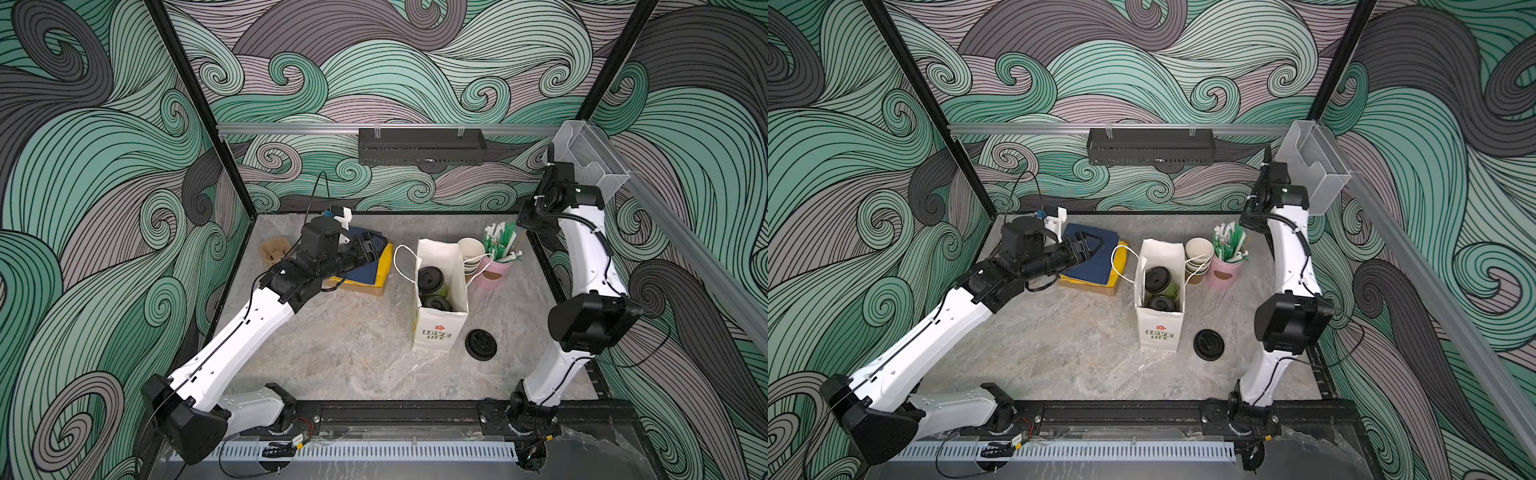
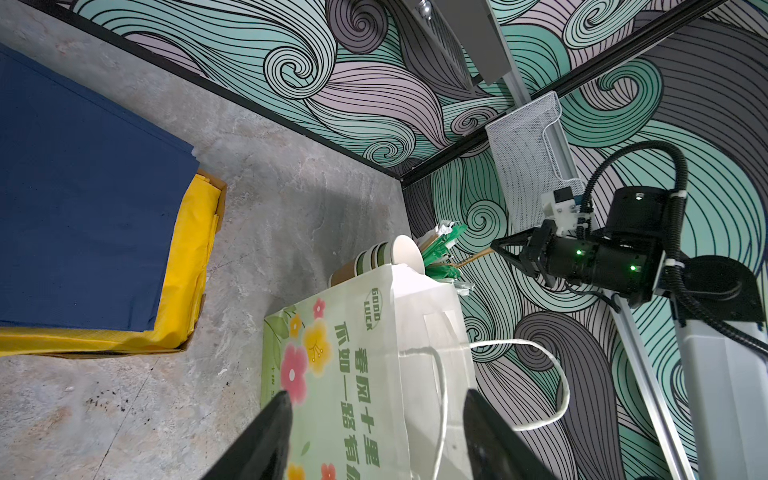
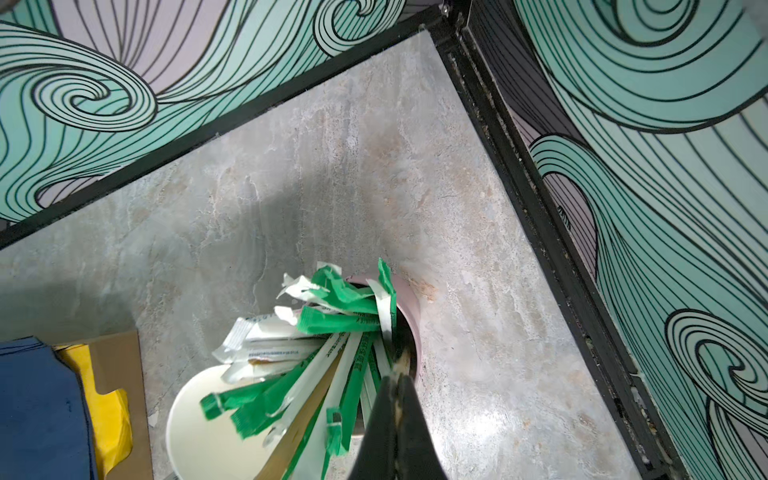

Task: Pack the takeout coffee
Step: 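Grasp a wooden stirrer in the pink cup with the right gripper and lift, then carry the wooden stirrer over the white bag and lower it in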

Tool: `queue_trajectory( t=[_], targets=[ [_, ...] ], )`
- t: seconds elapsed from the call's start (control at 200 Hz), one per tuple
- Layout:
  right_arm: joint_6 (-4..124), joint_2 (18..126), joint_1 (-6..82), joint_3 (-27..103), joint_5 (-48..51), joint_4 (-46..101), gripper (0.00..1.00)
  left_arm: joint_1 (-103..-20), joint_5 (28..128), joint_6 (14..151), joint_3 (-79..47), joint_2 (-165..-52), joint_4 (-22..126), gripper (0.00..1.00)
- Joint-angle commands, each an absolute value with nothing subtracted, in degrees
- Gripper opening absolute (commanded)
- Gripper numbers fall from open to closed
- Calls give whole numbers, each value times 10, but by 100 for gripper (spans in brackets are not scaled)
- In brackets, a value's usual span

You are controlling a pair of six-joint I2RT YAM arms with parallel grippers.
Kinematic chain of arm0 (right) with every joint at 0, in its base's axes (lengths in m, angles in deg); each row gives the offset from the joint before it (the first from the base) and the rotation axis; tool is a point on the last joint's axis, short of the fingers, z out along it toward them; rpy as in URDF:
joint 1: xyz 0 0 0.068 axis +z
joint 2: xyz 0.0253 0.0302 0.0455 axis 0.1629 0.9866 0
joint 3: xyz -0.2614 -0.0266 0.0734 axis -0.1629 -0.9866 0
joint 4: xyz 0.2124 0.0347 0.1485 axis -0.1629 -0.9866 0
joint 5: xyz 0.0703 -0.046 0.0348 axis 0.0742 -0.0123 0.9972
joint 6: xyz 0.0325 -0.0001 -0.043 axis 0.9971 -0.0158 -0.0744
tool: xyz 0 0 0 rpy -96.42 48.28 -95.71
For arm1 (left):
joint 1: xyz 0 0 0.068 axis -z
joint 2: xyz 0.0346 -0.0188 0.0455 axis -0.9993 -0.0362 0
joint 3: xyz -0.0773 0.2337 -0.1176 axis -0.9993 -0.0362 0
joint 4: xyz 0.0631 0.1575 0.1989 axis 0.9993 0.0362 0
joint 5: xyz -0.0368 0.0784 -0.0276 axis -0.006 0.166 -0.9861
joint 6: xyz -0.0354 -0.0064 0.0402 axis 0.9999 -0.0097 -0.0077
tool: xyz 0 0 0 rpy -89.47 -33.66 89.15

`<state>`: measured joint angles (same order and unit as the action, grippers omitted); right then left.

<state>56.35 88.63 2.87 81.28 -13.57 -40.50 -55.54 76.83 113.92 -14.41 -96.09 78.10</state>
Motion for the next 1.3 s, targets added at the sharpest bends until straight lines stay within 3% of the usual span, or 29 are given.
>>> queue_trajectory(
  t=[0.0,0.7,0.966,1.291],
  targets=[
    [550,859,28,836,-146,-425,0,-559,758,1125,-129,-956,767,67],
    [547,599,55,938,-160,-473,0,-560,707,929,-59,-943,736,67],
    [596,640,56,1131,19,-575,0,-553,651,878,-14,-972,718,67],
    [716,622,56,1063,252,-503,0,-551,697,940,-31,-978,735,67]
  ],
)
